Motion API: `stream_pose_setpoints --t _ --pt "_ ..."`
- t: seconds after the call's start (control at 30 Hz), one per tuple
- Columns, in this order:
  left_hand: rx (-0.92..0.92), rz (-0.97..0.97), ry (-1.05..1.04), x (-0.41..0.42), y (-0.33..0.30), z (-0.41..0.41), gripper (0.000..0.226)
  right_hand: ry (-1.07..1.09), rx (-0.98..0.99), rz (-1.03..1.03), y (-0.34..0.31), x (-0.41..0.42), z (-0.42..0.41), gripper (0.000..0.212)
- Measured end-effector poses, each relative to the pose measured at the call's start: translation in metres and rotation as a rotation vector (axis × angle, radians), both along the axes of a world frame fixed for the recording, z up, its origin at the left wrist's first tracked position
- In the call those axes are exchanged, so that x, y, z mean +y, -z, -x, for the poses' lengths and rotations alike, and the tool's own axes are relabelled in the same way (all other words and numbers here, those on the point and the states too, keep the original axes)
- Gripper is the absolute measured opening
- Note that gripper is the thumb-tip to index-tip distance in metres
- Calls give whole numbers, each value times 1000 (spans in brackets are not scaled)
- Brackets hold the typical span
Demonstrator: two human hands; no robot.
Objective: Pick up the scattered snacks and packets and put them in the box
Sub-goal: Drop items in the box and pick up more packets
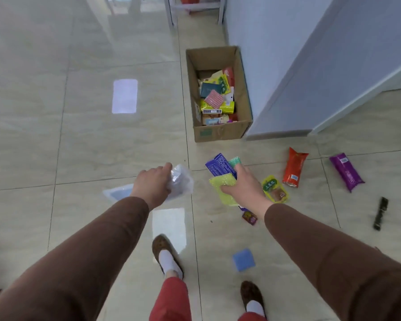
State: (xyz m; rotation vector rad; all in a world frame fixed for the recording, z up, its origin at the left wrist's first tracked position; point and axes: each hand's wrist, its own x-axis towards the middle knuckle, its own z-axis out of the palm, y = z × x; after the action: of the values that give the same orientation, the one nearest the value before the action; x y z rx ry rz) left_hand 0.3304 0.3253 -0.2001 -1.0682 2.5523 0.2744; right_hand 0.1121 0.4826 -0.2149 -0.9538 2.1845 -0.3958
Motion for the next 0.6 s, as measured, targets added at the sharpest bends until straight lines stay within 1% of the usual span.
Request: stream_pose_setpoints --t 0.13,0.3,0.43,0.6 --pt "1 -18 91 -93 9 3 37 110 11 -2 11 -70 -6 37" --pt "9 -16 174 -187 16 28 37 223 15 -31 21 -135 1 40" --pt "36 -16 258 -250 21 85 39 327 13 -22 27 -179 25 42" --pt "50 -35 416 -311 35 172 36 471 -14 -30 44 -231 70 44"
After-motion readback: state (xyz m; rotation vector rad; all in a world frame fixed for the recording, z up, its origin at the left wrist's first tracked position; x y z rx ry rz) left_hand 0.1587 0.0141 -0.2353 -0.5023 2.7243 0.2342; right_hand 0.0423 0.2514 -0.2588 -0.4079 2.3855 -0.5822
